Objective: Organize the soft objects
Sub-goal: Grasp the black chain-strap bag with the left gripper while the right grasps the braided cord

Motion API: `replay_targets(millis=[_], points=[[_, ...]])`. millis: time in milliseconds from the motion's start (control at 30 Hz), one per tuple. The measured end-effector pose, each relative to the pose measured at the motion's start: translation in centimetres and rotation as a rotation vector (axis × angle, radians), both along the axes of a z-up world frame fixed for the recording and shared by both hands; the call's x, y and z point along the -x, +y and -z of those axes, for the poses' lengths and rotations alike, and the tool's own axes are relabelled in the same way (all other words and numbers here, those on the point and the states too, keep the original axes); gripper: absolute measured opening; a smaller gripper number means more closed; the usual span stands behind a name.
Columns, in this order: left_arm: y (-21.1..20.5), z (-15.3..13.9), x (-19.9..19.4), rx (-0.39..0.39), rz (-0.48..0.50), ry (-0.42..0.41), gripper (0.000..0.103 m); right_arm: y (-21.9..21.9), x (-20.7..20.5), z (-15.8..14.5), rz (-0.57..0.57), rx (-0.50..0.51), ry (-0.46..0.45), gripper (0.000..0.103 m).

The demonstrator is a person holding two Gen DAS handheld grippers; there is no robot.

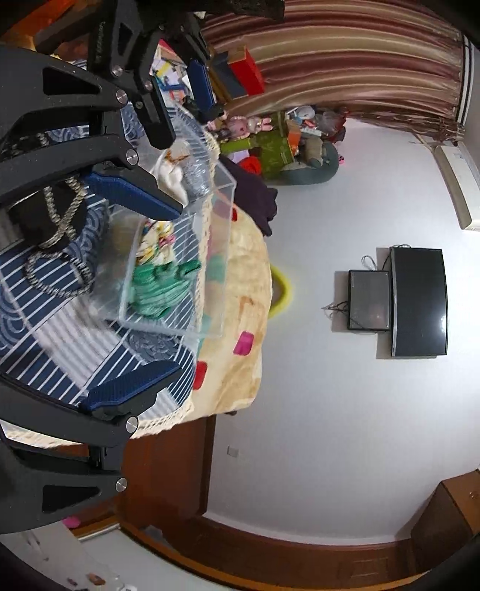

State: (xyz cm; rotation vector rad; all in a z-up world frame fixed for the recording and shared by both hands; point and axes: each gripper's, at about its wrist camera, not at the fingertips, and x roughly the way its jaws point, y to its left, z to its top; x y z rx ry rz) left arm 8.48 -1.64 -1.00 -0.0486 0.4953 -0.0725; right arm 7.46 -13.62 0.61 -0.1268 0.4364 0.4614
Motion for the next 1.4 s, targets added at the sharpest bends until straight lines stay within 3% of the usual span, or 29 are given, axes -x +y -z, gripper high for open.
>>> replay_targets(millis=[500,600,733,1000,1167,1233,1400], points=[[-3.4,9.0,-0.6,0.067,0.107,0.251,0.100,-1.7,0.2,4.4,0.051,0.018,0.126,0.076],[-3.4,10.0,-0.1,0.083,0.127,0.245,0.092,-1.7,0.3,4.9,0.051,0.028,0.136,0.076],[-4.0,9.9,1.1,0.046,0.176,0.212,0.064,-1.5,0.4,5.7,0.045,0.035,0.152,0.076],[-4.0,9.6,3.0,0.012,0.137,0.172,0.033,-1.5,0.5,7.3,0.030,0.026,0.200,0.076],[-1.7,8.6,3.1,-0.007,0.025,0.147,0.030,-0.7,0.5,8.2,-0.007,0.033,0.233,0.076],[-1.0,8.3,3.2,0.001,-0.001,0.140,0.029,0.0,0.6,8.7,-0.022,0.052,0.238,0.071],[0.4,7.4,3.5,0.017,-0.018,0.111,0.029,1.1,0.3,10.0,-0.039,0.101,0.266,0.041]])
